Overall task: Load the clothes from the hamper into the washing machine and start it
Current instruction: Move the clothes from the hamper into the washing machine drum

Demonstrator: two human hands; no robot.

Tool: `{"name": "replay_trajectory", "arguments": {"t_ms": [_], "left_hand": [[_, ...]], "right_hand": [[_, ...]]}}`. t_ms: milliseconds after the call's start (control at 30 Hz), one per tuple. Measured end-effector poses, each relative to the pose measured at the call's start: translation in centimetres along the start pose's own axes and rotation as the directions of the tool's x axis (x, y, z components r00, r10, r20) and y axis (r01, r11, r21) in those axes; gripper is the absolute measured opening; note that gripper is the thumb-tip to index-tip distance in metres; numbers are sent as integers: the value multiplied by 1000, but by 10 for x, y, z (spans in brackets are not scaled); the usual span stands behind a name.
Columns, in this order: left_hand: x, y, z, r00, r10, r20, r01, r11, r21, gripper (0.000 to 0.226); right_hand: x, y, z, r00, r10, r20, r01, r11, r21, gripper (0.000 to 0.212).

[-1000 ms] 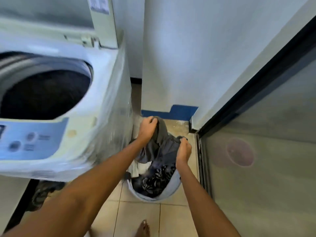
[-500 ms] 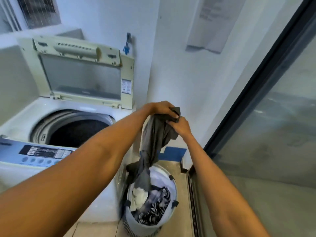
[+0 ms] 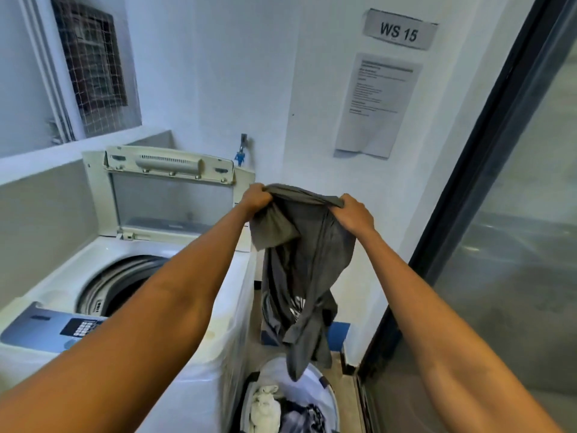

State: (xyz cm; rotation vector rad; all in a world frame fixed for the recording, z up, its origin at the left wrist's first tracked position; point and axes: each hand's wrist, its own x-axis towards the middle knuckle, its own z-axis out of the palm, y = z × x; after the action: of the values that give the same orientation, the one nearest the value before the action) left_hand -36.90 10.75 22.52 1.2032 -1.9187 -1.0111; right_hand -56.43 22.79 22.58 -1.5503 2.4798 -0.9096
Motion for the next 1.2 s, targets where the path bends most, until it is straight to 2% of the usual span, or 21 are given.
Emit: {"name": "replay_trajectory", "arguments": {"t_ms": [67,133,167,233,300,367,400,467,533,567,667,767,833,900,933,967,1033,1067,1133,1167,1200], "left_hand": [[1,11,-8,990,56,-126,-51,998,46,19],[2,22,-18,981,117,-153,-77,966,248,20],[0,27,-24,978,153,-142,-87,917,389,25],[-3,33,-37,974,183,-133,-73,812,580,31],[-5,31,-47,977,131,-167,-15,825,565,32],[-8,27,-55,981,81,-173,2,902,433,34],[-8,24,-58,989,51,-140,-6,953,304,36],[-11,21,-59,1000,9,-22,-11,995,-95,36],[-15,18,-64,995,14,94,30,894,-447,34],[-14,15,-68,994,16,108,44,848,-529,31],[-11,9,-81,997,-71,-33,39,815,-578,18],[1,10,-96,965,-175,-197,-13,714,-700,12],[7,14,-114,942,-227,-247,-46,642,-765,15],[12,17,-132,943,-240,-231,-42,603,-796,23],[14,18,-141,945,-243,-219,-30,603,-797,24],[16,17,-148,944,-245,-220,-27,609,-793,23],[17,10,-163,930,-261,-260,-18,672,-740,19],[18,3,-171,913,-255,-319,-24,747,-664,19],[19,-21,-189,886,-179,-429,30,943,-332,28],[17,-35,-197,877,-141,-460,75,984,-159,33],[16,-51,-203,870,-119,-479,105,993,-56,36]], "right_hand": [[0,-3,1,999,5,-53,-13,990,-144,45],[0,-13,0,989,78,-127,-101,977,-187,46],[1,-20,-2,982,127,-143,-149,976,-156,44],[8,-39,-4,977,183,-111,-181,983,24,37],[15,-65,-2,990,129,-64,-103,944,314,30],[18,-97,2,999,34,-23,-13,803,596,28],[18,-114,4,1000,-18,14,4,722,692,28],[17,-142,6,985,-151,82,30,623,782,31],[18,-159,12,948,-290,133,73,602,795,47],[20,-165,17,929,-333,160,74,592,803,58],[17,-171,40,902,-376,213,46,573,818,81],[5,-159,71,937,-316,148,93,636,766,95],[-2,-147,101,898,-324,298,95,803,588,103],[-13,-138,139,804,-290,519,111,931,347,107],[-17,-138,160,785,-257,564,89,947,307,103],[-20,-143,180,802,-214,558,37,950,311,94],[-20,-159,207,884,-126,450,-34,944,330,64],[-17,-172,214,914,-81,398,-77,928,365,53],[-4,-204,218,947,24,320,-212,796,567,42],[2,-221,214,954,66,293,-257,687,680,39],[9,-235,208,966,90,241,-243,625,742,37]]}}
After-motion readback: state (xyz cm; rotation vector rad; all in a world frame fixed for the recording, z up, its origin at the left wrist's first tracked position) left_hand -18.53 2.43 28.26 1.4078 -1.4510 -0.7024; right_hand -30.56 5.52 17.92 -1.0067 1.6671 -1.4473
